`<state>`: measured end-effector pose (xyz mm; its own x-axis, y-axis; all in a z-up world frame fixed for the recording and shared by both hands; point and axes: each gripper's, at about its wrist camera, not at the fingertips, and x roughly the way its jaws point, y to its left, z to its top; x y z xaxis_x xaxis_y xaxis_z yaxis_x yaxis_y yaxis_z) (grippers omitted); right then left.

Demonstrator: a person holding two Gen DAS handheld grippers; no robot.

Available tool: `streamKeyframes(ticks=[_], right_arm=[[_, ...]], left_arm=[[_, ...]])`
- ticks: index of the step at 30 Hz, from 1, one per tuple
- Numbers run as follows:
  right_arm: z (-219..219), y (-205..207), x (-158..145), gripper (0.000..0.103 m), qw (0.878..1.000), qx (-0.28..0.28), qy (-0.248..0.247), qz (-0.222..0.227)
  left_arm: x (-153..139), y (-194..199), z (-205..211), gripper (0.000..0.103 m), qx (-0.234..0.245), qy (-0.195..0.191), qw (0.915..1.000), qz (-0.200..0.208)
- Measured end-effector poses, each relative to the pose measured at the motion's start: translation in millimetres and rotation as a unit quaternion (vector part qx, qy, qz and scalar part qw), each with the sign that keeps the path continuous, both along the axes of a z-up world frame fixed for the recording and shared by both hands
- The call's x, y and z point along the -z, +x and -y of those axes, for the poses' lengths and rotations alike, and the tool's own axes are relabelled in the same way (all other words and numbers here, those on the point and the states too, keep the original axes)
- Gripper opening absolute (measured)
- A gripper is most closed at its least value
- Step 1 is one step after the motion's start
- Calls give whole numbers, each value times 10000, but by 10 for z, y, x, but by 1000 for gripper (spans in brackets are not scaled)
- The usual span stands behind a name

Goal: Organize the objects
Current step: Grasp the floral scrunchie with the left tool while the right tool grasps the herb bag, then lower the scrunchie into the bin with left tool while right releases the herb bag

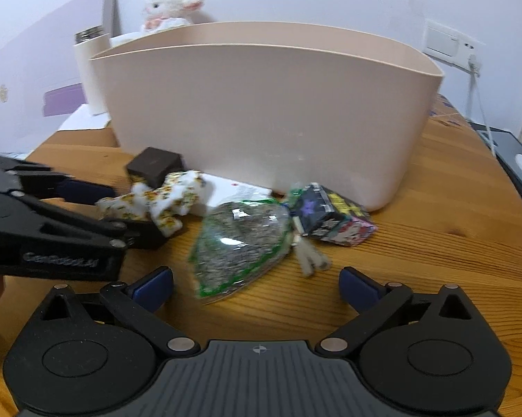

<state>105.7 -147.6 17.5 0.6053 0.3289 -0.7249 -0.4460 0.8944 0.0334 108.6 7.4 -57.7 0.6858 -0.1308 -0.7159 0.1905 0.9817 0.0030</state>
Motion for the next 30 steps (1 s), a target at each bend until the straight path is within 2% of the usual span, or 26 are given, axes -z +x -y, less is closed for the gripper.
streamKeyframes(ticks=[1,3,6,10,14,20,26,30], right_arm=[[-11,-10,-4,103,10000,-8,-10,-5],[-31,-14,-7,103,10000,-9,-33,-11],[-61,5,-28,98,10000,41,6,-47],[-122,18,-60,85,9999,123,53,-41],[-187,16,-77,61,9997,238,69,23],[-200,-48,-102,37,9998,179,116,32],[-122,-187,-205,36,9996,35,243,119],[-87,-303,-351,36,9992,-143,228,293]], left_arm=[[-2,-7,4,36,33,11,10000,29],[-19,-15,7,19,66,-25,10000,13],[-35,-44,-19,12,-12,-18,10000,-35],[-30,-77,-153,11,-117,15,9999,-6],[-37,-110,-307,11,-291,-30,9996,-35],[-46,-158,-383,11,-375,-30,9993,-30],[-78,-209,-345,10,-548,2,9984,-98],[-200,-294,-342,10,-742,46,9971,187]])
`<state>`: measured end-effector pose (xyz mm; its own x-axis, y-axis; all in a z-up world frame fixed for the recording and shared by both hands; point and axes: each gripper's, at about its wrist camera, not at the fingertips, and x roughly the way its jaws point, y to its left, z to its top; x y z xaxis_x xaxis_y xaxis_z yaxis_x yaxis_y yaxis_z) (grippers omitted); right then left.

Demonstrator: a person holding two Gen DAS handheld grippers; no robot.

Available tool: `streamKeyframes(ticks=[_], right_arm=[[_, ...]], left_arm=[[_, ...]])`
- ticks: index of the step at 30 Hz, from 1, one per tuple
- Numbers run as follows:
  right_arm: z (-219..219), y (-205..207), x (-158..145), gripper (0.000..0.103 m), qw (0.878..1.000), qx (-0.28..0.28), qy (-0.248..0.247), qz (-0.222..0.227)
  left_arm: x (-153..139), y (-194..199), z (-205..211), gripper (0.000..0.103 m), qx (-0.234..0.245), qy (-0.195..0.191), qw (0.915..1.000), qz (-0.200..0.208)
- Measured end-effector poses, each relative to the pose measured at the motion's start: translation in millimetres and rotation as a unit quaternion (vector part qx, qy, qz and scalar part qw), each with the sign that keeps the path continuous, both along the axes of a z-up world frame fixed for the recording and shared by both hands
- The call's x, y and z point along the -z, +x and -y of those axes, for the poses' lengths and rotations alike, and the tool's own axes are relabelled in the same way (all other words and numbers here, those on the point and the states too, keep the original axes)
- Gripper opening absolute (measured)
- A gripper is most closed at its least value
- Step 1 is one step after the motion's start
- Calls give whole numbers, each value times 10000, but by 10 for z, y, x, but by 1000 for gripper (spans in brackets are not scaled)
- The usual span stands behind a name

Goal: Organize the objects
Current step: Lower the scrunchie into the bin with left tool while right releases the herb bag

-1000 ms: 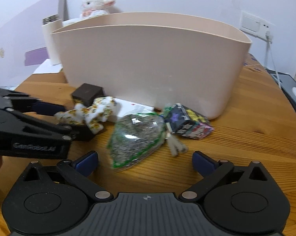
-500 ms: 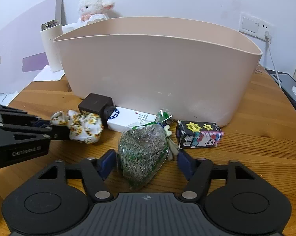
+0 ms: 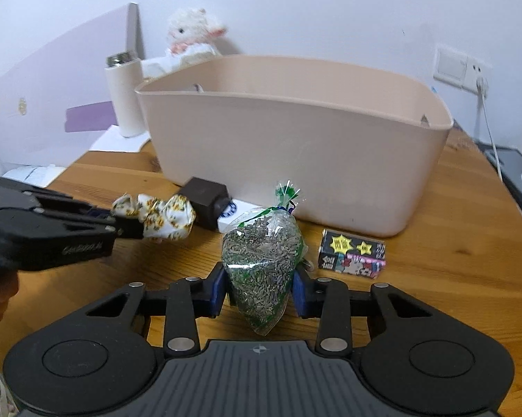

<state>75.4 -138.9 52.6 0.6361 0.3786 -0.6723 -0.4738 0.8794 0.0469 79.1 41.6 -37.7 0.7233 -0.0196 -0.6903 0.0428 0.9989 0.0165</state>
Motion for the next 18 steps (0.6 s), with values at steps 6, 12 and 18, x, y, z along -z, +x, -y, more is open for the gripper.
streamKeyframes(ticks=[6,12,18], right_arm=[[79,-113,-283,36,9993,-133,-42,342],[189,-96,-624,36,9973,-130,31,717],[312,64,-922,36,9944,14,204,1040]], left_arm=[[-287,-111,-4,10,-78,-82,9993,353],[-588,-194,52,10,-21,11,9975,712],[-948,-132,137,10,45,86,9937,1119]])
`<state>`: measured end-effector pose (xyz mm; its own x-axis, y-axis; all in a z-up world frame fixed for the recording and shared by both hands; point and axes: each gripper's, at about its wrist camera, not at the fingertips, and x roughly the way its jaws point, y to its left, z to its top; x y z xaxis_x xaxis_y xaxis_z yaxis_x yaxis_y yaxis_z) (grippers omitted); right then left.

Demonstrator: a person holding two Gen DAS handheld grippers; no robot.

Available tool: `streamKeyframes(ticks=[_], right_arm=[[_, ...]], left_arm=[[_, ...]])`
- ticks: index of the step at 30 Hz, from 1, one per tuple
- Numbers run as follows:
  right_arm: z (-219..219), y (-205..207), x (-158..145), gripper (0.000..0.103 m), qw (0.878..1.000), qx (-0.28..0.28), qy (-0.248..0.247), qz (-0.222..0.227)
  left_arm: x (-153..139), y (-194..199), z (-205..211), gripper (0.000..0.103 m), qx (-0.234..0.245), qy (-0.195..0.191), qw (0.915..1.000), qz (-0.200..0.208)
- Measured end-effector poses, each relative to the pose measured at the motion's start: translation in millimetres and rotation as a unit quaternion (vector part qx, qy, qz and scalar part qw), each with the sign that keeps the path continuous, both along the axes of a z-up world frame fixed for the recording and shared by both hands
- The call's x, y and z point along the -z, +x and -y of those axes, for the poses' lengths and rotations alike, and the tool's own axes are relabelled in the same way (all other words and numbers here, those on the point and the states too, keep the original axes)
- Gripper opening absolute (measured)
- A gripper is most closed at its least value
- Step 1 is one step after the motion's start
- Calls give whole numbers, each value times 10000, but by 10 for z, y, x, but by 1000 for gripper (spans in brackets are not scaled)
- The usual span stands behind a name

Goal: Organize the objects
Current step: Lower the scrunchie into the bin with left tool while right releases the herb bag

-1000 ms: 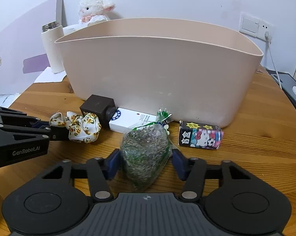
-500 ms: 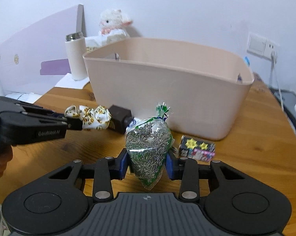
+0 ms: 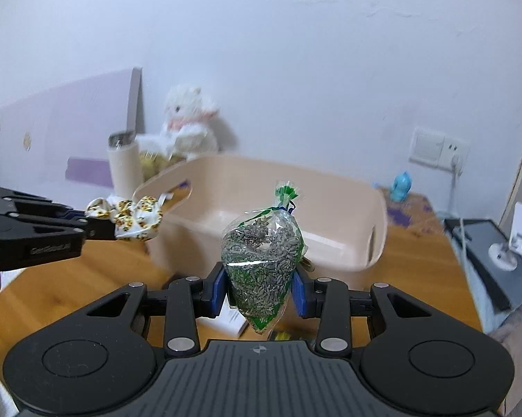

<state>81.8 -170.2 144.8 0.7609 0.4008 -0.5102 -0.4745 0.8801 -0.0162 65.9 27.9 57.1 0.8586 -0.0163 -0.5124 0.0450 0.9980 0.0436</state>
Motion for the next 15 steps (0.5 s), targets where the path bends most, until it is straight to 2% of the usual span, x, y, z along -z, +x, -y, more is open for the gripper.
streamKeyframes(ticks=[7,10,15], right_arm=[[46,298,-133,36,9995,172,115,257],[89,445,-142,36,9994,209,182,209],[149,549,-97,36,9995,168,252,63]], left_arm=[[-287,350,167,10,-61,243,9993,291],[-295,572,216,10,-115,220,9994,223],[-221,712,244,10,-134,118,9997,142]])
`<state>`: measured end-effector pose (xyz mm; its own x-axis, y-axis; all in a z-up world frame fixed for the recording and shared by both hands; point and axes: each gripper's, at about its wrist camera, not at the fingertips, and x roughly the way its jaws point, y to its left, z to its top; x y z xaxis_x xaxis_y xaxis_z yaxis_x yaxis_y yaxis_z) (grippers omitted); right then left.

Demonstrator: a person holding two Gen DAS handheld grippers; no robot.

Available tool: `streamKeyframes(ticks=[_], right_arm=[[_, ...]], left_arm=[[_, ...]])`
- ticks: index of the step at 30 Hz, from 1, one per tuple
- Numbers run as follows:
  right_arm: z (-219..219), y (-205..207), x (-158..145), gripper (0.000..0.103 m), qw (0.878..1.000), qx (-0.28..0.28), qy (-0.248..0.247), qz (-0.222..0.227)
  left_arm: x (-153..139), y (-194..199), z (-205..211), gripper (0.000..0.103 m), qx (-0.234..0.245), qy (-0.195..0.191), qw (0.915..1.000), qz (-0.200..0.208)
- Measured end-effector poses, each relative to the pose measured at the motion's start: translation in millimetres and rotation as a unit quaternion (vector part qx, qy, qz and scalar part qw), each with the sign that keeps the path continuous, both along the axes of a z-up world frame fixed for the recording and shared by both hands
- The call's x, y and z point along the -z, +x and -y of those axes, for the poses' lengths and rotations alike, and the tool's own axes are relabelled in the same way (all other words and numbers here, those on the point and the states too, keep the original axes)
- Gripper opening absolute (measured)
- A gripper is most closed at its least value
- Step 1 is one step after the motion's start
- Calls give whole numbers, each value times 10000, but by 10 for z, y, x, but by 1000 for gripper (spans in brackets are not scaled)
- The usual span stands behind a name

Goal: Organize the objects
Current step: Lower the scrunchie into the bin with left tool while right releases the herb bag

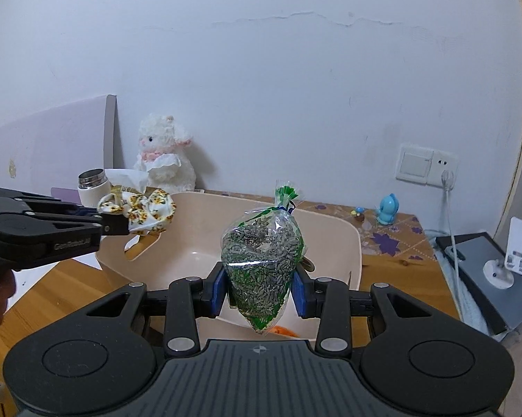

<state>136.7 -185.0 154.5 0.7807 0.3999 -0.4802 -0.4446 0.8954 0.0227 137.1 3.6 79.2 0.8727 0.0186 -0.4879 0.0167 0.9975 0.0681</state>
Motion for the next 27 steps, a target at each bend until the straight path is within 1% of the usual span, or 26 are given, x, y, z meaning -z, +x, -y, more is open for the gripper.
streamKeyframes(ticks=[3,5,7,11,16,19,24,27], right_arm=[[11,33,52,36,10000,-10,4,-35],[53,104,73,36,9996,-34,202,-187],[78,136,84,36,9994,-19,270,-237],[71,113,116,36,9995,-53,199,-235],[61,-2,150,36,9990,-175,201,-370],[24,-89,198,36,9986,-273,40,-449],[11,-141,311,36,9974,-302,7,-650],[-27,-191,368,36,9970,-347,-76,-681]], left_arm=[[90,61,12,10,32,18,10000,-87],[151,92,10,10,21,-20,9999,-158],[195,93,6,10,26,-68,9998,-206],[232,81,16,10,81,-12,9998,-199],[222,16,17,10,173,-106,9996,-191],[223,-43,38,10,227,-55,9996,-172],[244,-140,31,10,251,-196,9993,-213],[282,-231,29,10,287,-198,9991,-225]])
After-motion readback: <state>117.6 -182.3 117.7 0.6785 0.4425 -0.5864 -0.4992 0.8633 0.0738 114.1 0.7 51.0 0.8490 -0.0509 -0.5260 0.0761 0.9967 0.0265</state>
